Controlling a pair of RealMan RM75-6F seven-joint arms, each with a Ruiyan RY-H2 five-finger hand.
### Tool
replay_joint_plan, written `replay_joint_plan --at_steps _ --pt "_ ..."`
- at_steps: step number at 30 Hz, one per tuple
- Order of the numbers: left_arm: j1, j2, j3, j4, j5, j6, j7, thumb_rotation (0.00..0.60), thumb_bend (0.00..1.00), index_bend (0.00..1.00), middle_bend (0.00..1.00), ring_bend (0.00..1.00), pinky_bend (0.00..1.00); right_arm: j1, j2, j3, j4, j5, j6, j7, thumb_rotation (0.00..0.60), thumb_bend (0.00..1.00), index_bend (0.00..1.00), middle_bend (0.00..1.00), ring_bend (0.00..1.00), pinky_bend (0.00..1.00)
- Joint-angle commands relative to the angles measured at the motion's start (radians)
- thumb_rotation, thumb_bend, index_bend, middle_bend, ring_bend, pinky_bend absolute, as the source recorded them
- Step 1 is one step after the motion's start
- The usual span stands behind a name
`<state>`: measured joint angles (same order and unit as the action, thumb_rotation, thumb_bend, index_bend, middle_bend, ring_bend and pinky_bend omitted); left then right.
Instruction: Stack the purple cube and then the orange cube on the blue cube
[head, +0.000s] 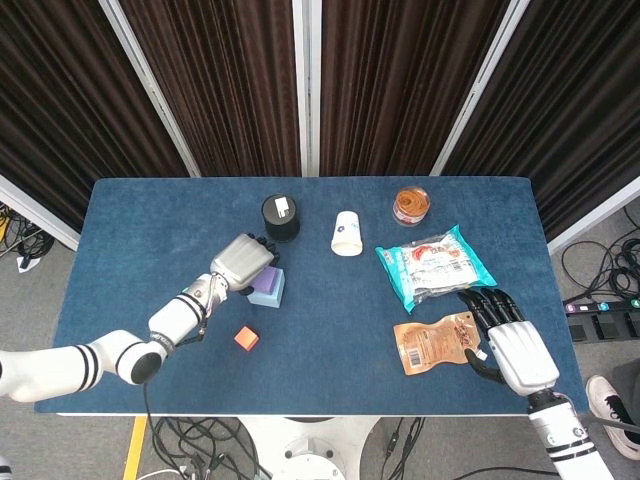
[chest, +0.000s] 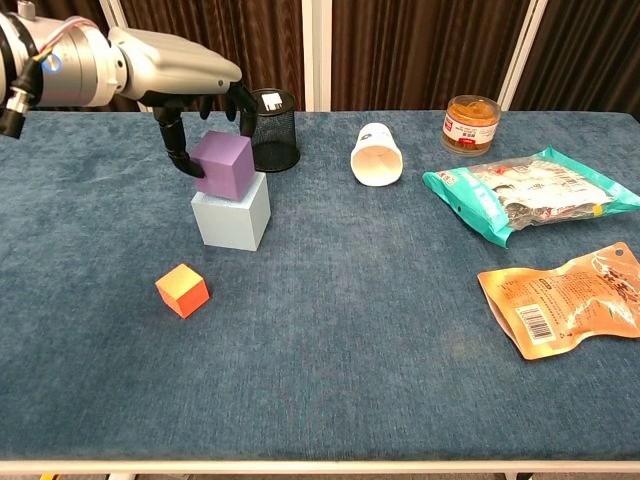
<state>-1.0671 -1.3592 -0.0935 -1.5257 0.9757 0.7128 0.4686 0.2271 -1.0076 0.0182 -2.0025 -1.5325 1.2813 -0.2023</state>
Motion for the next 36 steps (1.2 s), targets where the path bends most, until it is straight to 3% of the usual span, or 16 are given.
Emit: replay_joint_plan --at_steps 1,17,19,26,36 --pt "-0.003 -0.008 0.005 0.012 0.009 0.0 -0.001 0.6 0.29 0.51 0.41 0.3 0.37 0.002 -0.001 -0.001 0.0 0.004 -0.006 -0.003 0.6 0.29 0.0 0.08 0.0 0.0" --pt "-0.013 -0.027 0.004 0.052 -0.024 -0.034 -0.05 0.6 0.29 0.51 0.41 0.3 0.36 0.011 -0.003 0.005 0.0 0.025 -0.016 -0.006 0.6 0.29 0.0 0.08 0.0 0.0" --pt "-0.014 -0.024 0.005 0.052 -0.025 -0.034 -0.052 0.6 0.28 0.48 0.41 0.3 0.36 0.011 -0.003 0.006 0.0 0.027 -0.016 -0.007 0.6 0.29 0.0 0.08 0.0 0.0" --pt "-0.005 -0.021 -0.002 0.05 -0.013 -0.017 -0.08 0.6 0.19 0.26 0.4 0.3 0.36 0.013 -0.004 0.005 -0.002 0.028 -0.018 -0.011 0.6 0.29 0.0 0.08 0.0 0.0" --pt "0.035 0.064 0.007 -0.038 -0.044 0.053 -0.068 0.6 0.16 0.24 0.38 0.3 0.35 0.012 -0.002 0.0 -0.001 0.023 -0.018 -0.005 0.6 0.29 0.0 0.08 0.0 0.0"
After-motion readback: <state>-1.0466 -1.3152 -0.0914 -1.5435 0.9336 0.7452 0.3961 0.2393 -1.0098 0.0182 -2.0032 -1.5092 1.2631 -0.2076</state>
